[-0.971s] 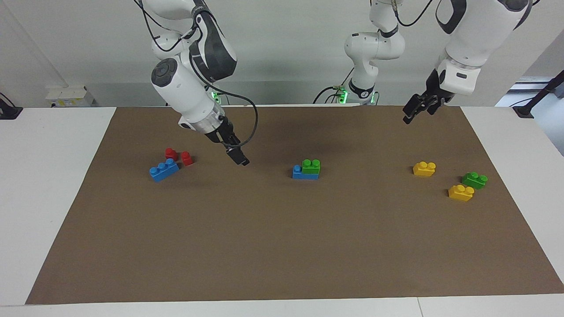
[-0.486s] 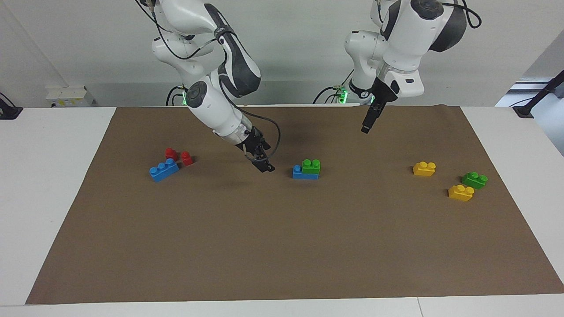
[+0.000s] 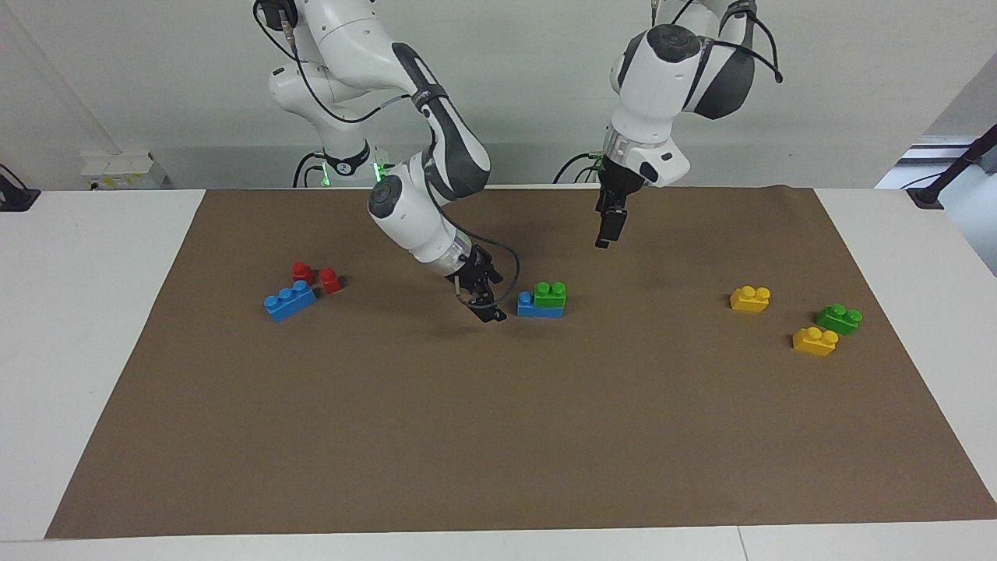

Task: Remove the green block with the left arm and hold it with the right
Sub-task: 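Lower the left gripper over green while the right gripper lowers over blue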

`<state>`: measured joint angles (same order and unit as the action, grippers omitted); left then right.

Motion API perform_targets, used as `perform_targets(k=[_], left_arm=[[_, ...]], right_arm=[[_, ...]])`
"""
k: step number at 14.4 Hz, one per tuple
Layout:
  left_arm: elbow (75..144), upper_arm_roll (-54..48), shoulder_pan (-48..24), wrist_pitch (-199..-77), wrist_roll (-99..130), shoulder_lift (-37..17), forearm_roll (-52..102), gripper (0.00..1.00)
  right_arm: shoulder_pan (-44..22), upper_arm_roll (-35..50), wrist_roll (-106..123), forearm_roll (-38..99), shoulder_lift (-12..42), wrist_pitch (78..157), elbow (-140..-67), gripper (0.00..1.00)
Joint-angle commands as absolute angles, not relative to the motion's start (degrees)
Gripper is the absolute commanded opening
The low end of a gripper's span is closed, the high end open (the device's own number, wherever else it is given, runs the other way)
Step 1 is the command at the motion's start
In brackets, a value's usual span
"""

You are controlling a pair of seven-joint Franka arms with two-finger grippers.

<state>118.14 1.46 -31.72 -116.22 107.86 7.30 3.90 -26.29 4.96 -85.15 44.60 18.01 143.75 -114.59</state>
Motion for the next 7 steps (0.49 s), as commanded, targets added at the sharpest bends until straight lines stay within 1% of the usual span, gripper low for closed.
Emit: perform_targets(k=[1,7], left_arm=[[118.65,2.37,-34.89,-121.27,116.16,3.0,3.08,1.0],[118.48,2.46,-37.09,-127.16,124.18,-2.98,0.71,1.0]], right_arm=[[-28.29,4.92,-85.78,46.84,18.98,147.38,-115.22,1.0],[-31.02,4.92,-85.52,49.31,21.88,152.57,-115.93,1.0]])
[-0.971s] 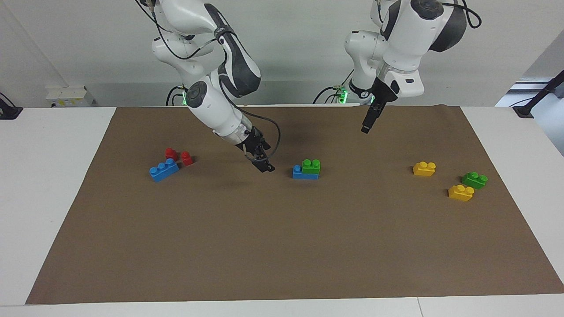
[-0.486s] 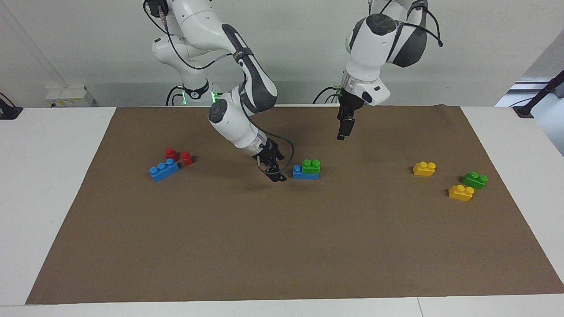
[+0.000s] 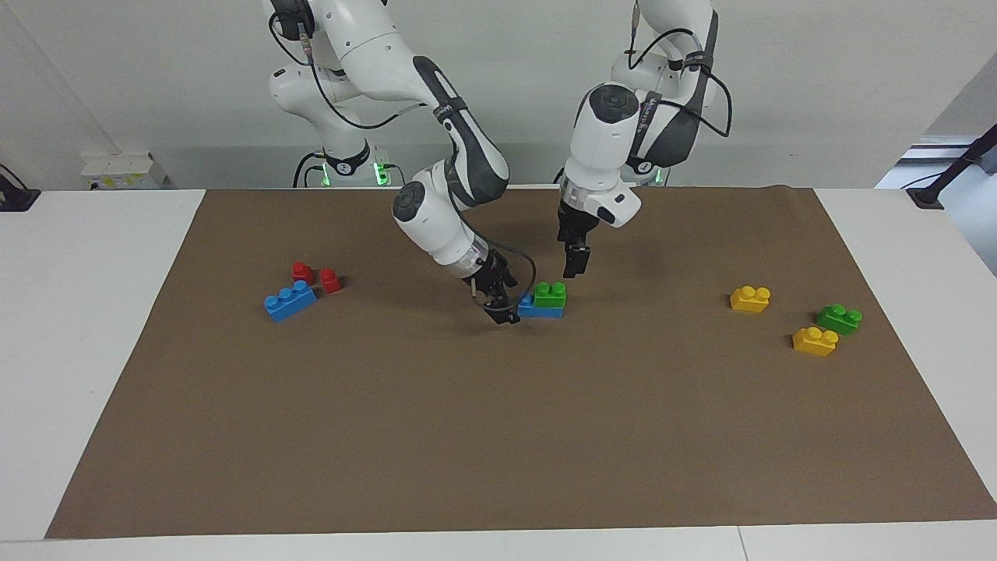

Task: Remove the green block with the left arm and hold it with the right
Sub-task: 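Close the left gripper on green while the right gripper closes on blue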

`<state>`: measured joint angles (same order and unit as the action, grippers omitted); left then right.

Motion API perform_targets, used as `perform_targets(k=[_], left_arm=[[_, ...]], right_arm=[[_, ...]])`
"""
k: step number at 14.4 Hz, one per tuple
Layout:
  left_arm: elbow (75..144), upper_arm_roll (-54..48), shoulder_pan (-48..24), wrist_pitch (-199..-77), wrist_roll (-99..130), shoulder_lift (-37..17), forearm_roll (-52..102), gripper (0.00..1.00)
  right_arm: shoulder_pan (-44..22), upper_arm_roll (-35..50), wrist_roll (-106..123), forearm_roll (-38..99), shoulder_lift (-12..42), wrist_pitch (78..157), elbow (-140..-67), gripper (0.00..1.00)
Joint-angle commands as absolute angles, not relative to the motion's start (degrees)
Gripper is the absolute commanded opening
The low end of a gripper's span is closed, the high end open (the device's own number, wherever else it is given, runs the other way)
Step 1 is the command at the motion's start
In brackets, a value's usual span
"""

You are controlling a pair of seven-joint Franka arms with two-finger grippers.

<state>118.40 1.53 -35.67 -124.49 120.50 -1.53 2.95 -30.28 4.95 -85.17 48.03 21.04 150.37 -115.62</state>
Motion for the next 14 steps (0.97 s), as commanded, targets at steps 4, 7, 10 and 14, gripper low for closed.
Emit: perform_targets(k=[4,7,10,14], left_arm=[[118.48,2.46,-37.62,-129.02,125.51,-4.74,0.44,1.0],[119.0,2.46,-37.53,-129.9,125.59,-5.27,0.35,1.0],[120.49,2.55,-37.53,-133.49,128.05,-5.71,0.09,1.0],[120.94,2.55,-37.09,-135.35,128.06,-6.41,0.09,1.0]], right_arm=[[-31.99,4.92,-85.52,50.88,22.59,154.16,-115.84,0.99],[-32.26,4.92,-85.43,51.68,22.67,155.04,-115.93,0.91],[-32.78,4.92,-85.34,51.68,22.68,155.22,-115.84,0.74],[-32.78,4.92,-84.82,51.68,22.68,155.3,-115.93,0.25]])
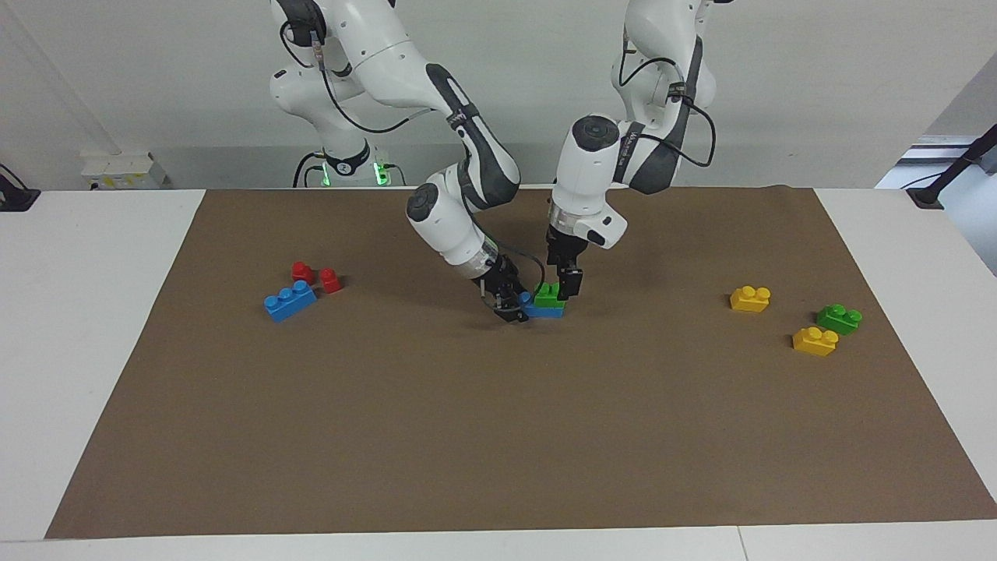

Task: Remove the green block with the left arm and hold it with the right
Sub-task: 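Close the left gripper on green while the right gripper closes on blue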

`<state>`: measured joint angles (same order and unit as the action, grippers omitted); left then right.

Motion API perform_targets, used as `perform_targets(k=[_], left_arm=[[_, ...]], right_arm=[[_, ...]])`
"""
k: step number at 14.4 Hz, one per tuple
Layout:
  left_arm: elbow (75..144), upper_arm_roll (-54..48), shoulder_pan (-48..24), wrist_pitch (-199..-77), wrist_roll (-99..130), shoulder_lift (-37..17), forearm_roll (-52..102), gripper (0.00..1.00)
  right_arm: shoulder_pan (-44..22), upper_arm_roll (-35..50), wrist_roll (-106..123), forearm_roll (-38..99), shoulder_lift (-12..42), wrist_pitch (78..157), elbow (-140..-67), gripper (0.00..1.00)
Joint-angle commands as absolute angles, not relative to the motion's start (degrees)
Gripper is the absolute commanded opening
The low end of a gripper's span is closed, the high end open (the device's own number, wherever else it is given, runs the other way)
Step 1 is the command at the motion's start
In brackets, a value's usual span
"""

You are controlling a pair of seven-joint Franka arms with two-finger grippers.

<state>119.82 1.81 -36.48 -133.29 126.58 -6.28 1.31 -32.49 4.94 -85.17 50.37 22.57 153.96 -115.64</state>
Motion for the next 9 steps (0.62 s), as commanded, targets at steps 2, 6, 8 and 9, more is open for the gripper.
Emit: perform_targets(k=[2,6,8,9], left_arm=[[121.2,2.55,-37.09,-135.7,128.14,-6.59,0.09,1.0],[122.25,2.64,-37.09,-137.37,128.14,-6.59,0.09,1.0],[123.04,2.64,-37.09,-138.42,128.15,-6.59,0.09,1.0],[123.22,2.64,-37.09,-138.69,128.23,-6.59,0.09,1.0]], right_arm=[[-32.7,4.92,-84.81,51.68,22.68,155.3,-115.93,0.0],[-32.7,4.92,-84.9,51.68,22.68,155.3,-115.93,0.0],[-32.7,4.92,-84.9,51.68,22.68,155.3,-115.93,0.0],[-32.7,4.92,-84.9,51.68,22.68,155.3,-115.93,0.0]])
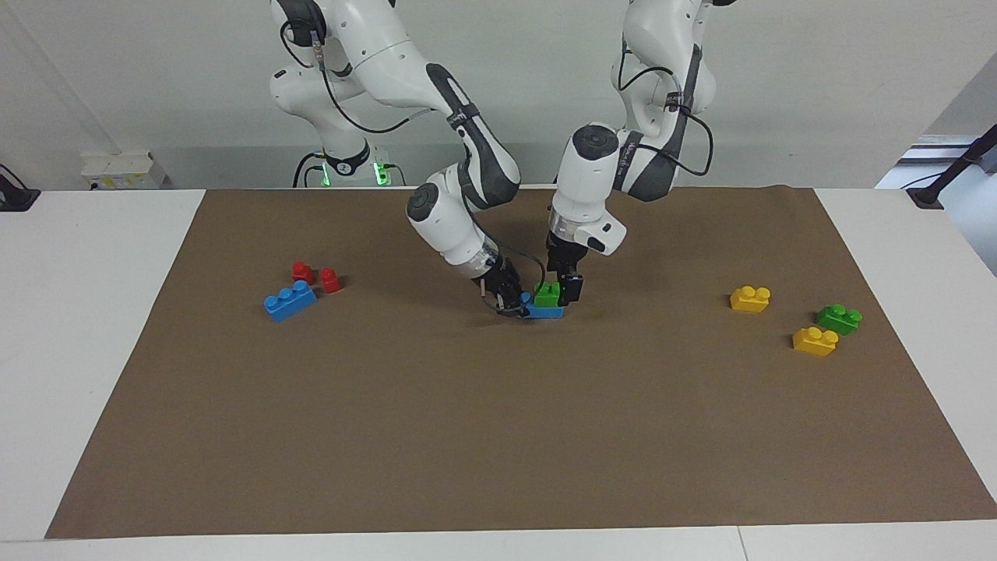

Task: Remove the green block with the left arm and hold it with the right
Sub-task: 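Close the left gripper on green while the right gripper closes on blue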

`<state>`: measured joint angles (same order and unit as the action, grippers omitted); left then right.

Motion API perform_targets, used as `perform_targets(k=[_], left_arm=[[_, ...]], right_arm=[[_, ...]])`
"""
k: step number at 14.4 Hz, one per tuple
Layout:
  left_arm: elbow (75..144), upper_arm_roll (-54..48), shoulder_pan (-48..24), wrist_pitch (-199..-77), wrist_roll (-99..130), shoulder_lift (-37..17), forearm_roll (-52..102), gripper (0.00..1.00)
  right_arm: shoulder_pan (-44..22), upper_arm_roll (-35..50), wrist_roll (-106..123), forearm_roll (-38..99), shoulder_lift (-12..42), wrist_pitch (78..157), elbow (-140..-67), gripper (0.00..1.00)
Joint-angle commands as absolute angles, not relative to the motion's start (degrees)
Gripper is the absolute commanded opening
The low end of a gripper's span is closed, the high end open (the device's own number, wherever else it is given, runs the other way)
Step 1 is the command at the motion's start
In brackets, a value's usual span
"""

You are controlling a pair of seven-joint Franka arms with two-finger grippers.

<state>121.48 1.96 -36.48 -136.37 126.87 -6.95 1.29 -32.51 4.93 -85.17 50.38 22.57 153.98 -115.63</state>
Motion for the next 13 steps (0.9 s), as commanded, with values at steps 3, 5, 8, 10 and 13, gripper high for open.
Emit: perform_targets(k=[3,5,8,10,13], left_arm=[[123.66,2.64,-37.09,-139.66,128.5,-7.29,0.0,1.0],[123.49,2.64,-37.09,-140.27,129.11,-8.43,-1.39,1.0],[123.14,2.64,-37.09,-140.1,130.34,-8.79,-4.04,0.99],[122.52,2.55,-37.0,-139.49,129.38,-9.05,-6.23,0.78],[121.29,2.46,-37.09,-138.52,128.41,-9.14,-6.85,0.07]], right_arm=[[-32.78,4.92,-84.82,51.68,22.68,155.3,-115.93,0.0],[-32.78,4.92,-84.73,51.68,22.68,155.3,-115.93,0.0],[-32.78,4.92,-84.73,51.68,22.68,155.3,-115.93,0.0],[-32.87,4.92,-84.73,51.68,22.68,155.3,-115.93,0.0],[-32.87,4.92,-84.64,51.68,22.68,155.3,-115.93,0.0]])
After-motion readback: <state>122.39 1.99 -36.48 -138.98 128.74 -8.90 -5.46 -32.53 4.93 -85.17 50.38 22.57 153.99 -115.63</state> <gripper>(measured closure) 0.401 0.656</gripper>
